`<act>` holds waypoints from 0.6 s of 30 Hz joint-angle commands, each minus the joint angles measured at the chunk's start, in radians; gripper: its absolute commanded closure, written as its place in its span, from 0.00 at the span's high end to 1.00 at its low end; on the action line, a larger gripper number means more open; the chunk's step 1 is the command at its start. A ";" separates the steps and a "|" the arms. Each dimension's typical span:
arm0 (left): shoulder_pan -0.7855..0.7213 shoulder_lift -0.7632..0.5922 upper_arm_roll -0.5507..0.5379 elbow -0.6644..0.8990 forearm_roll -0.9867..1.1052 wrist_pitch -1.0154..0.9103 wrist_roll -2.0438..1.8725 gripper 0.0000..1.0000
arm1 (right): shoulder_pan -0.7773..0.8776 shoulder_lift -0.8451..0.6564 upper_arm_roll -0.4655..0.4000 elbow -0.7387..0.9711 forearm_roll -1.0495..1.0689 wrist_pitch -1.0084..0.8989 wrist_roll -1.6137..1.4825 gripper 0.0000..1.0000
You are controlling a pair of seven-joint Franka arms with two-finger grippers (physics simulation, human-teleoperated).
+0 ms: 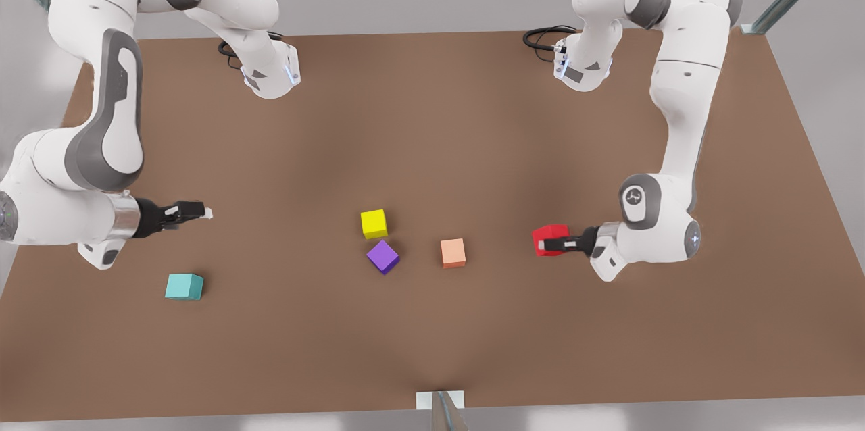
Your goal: Pick up red wooden cube and pass to hand red wooden cube and place in blue wooden cube
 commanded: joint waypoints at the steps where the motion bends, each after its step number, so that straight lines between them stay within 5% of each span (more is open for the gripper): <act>1: -0.002 0.057 -0.076 0.077 -0.252 -0.176 0.024 0.66 | -0.003 0.106 0.000 0.012 0.421 0.021 -0.041 1.00; 4: -0.022 0.238 -0.283 0.263 -0.315 -0.038 0.024 0.66 | 0.020 0.283 0.138 0.051 0.707 0.164 -0.054 1.00; 10: -0.057 0.267 -0.328 0.274 -0.334 0.017 0.063 0.66 | 0.086 0.442 0.266 0.173 0.780 0.253 -0.203 1.00; 18: -0.056 0.273 -0.328 0.271 -0.332 0.019 0.086 0.66 | 0.112 0.432 0.268 0.086 0.758 0.326 -1.278 1.00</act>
